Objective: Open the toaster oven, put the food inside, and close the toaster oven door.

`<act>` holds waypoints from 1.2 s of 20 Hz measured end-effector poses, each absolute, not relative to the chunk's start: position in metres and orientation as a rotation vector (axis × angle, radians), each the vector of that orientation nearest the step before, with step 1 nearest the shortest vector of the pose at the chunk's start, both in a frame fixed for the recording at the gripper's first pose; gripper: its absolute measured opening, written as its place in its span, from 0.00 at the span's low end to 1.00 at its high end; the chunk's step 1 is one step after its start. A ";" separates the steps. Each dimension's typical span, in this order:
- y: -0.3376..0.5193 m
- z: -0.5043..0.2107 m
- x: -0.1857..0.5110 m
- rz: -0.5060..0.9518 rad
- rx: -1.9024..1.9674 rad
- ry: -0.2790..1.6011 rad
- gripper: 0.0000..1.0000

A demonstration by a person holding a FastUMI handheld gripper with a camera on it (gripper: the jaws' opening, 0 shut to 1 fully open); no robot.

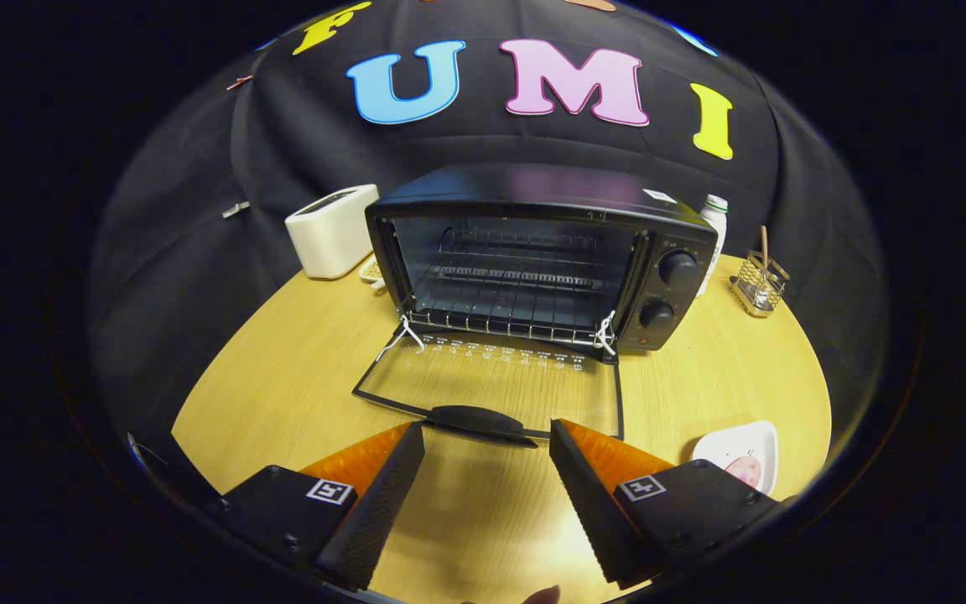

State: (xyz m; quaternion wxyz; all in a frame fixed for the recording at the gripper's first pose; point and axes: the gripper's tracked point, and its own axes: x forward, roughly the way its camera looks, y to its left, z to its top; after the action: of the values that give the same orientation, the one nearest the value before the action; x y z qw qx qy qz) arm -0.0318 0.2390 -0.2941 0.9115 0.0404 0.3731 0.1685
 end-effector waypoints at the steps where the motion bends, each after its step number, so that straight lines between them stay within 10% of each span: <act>1: 0.236 -0.284 -0.034 0.384 0.117 0.765 0.98; 10: 0.118 -0.270 -0.058 0.478 0.211 0.994 0.96; 24: -0.089 -0.387 -0.065 0.252 0.205 1.428 0.98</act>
State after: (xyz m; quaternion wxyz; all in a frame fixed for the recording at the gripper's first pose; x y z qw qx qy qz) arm -0.0650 -0.0889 -0.3872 0.7437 0.0935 0.6518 0.1151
